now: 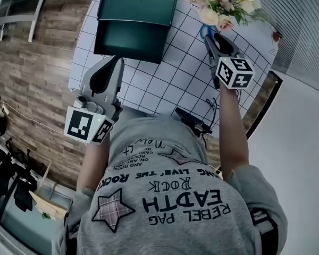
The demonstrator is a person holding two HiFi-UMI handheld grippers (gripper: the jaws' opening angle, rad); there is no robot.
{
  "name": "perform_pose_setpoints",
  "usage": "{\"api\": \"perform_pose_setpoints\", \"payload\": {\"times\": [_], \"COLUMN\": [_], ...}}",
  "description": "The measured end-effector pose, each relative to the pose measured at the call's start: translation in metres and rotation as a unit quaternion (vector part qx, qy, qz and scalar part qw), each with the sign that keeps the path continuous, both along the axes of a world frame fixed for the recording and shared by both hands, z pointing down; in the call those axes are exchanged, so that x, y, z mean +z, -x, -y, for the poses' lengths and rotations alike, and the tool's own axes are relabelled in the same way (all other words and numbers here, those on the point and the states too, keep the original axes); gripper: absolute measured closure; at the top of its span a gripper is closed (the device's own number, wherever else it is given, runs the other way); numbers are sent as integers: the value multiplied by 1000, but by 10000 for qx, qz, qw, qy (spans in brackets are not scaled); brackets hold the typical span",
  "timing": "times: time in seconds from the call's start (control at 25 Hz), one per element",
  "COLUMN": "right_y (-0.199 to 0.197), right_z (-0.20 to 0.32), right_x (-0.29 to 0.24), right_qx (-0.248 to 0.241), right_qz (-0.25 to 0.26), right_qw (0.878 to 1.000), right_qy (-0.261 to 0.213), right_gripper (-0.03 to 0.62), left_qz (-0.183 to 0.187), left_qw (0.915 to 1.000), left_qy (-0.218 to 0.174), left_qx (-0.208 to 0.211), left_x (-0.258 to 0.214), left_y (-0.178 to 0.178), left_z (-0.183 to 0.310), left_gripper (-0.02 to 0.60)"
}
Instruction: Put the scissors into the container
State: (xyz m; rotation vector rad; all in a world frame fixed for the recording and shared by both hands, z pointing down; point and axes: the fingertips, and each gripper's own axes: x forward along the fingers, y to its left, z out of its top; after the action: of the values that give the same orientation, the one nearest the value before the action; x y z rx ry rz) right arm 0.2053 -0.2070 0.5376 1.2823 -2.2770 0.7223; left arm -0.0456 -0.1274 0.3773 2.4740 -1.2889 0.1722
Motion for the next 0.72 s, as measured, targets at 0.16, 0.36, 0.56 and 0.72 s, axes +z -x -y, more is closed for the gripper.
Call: {"api": "perform_pose_setpoints", "payload": {"times": [0.16,0.36,0.56,0.72], "right_y": [-3,-6,-6,-7], "right_z": [10,25,28,27], "right_x": [17,33,48,52], "right_qx": [196,330,280,252], "right_qz": [-275,-494,-898,-1155], "right_qw": [9994,9982,9951,9922], "right_qy": [52,106,311,384], "right_gripper": [462,462,462,462], "left_qz": [35,63,79,96], "left_qw": [10000,9999,9999,9998], "left_qy": [46,68,75,110], "left_qx": [-38,-45,-65,-97], "left_x": [2,5,7,9], "left_y": [4,4,4,6], "left_z": [0,3,7,8], "left_gripper": [572,572,572,572]}}
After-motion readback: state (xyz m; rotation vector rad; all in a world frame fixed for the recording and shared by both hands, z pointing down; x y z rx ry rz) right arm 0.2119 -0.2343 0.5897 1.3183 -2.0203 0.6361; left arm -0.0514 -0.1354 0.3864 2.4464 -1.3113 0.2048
